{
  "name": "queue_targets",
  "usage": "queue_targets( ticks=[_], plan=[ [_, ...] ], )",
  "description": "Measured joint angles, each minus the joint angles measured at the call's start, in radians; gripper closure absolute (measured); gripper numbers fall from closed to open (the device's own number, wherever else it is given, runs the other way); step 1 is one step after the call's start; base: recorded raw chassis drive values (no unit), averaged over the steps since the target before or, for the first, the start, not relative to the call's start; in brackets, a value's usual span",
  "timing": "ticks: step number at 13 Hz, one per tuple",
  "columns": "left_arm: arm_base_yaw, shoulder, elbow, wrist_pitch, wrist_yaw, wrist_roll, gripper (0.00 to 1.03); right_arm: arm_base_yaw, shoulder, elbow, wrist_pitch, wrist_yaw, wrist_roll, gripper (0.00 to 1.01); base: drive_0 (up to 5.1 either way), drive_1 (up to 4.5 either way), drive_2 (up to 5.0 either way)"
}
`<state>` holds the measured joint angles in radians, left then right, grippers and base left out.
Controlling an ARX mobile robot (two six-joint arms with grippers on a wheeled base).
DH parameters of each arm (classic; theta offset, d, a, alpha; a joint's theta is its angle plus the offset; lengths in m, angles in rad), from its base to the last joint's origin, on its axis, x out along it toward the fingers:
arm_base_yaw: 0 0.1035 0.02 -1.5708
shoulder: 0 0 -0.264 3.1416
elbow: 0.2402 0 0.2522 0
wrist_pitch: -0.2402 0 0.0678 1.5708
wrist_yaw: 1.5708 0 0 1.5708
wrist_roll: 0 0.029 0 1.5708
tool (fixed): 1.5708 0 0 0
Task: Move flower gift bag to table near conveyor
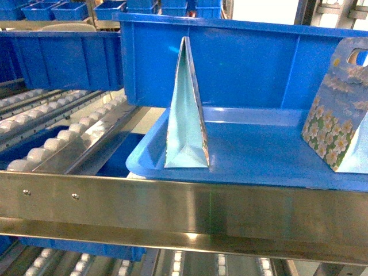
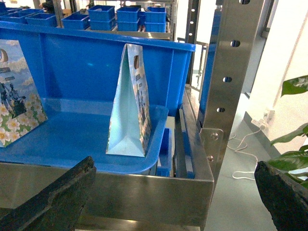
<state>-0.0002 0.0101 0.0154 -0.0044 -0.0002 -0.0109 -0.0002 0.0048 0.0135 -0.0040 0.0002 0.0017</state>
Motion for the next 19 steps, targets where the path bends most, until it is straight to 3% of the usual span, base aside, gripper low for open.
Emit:
queue_targets(
  ticks=[18, 19],
  plan=[
    [0.0, 0.0, 0.0, 0.0, 0.0, 0.0, 0.05, 0.0, 0.0, 0.0, 0.0, 0.0, 0.0, 0.03, 0.0, 0.0, 0.0],
    [0.013, 0.021, 0.0, 0.043, 0.024, 0.0, 0.05, 0.003, 0.003, 0.0, 0.008, 0.003, 0.0, 0.03, 0.0, 0.0, 0.0]
  ],
)
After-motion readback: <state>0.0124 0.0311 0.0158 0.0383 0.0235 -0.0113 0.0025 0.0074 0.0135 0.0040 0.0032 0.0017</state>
